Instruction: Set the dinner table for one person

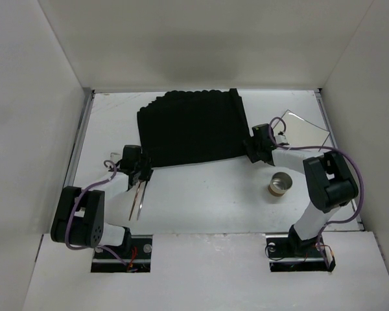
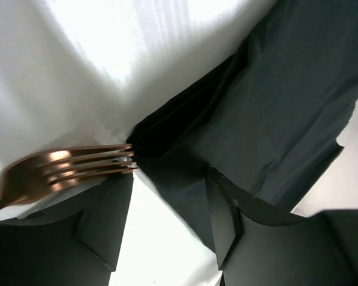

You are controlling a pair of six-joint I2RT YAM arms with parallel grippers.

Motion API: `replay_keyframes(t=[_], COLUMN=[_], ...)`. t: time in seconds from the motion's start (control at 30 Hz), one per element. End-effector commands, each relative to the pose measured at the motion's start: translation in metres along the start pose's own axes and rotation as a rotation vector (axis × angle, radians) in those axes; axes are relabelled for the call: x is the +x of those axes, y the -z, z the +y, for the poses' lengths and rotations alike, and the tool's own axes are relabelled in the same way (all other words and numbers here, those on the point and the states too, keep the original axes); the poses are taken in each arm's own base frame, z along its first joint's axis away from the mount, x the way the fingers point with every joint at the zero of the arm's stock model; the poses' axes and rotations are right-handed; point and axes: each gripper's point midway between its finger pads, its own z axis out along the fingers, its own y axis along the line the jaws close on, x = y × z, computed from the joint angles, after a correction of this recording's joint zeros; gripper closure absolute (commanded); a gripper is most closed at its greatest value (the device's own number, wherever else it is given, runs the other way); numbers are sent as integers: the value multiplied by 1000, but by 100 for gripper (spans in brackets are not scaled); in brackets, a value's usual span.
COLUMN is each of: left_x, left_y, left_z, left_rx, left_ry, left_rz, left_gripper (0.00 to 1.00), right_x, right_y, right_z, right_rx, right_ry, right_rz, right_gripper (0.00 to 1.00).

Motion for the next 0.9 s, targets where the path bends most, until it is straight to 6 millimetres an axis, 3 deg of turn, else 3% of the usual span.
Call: replay_keyframes(t=[0.0, 0.2, 0.23, 0.37, 0.5, 0.6, 0.63, 0.73, 0.87], left_x=[-9, -8, -10, -13, -15, -19, -22, -31, -54], left_y=[-11, -16, -15, -12, -6, 11, 23, 48, 107], left_z=[-1, -12, -13, -17, -33, -70, -92, -133, -206], left_rx=[-15, 14, 18, 35, 87, 179, 231, 319, 480], left_ry=[25, 53, 57, 51, 37, -5, -29, -71, -128], left_rz=[-49, -51, -54, -61, -55, -65, -74, -96, -145], left_gripper=[51, 71, 75, 83, 90, 93, 94, 95, 96], right_x=[-1, -1, 4, 3, -6, -20, -29, -49, -77], right_y=[-12, -12, -18, -18, 4, 30, 45, 77, 129], right_z=[-5, -5, -6, -6, 12, 37, 53, 86, 132], right_rx=[32, 32, 49, 40, -26, -107, -150, -224, -334], right_ry=[6, 6, 7, 6, 35, 69, 90, 146, 231], right_rz=[-11, -11, 9, 26, 12, -15, -35, -88, -168], right_gripper=[41, 41, 54, 84, 95, 97, 97, 97, 98])
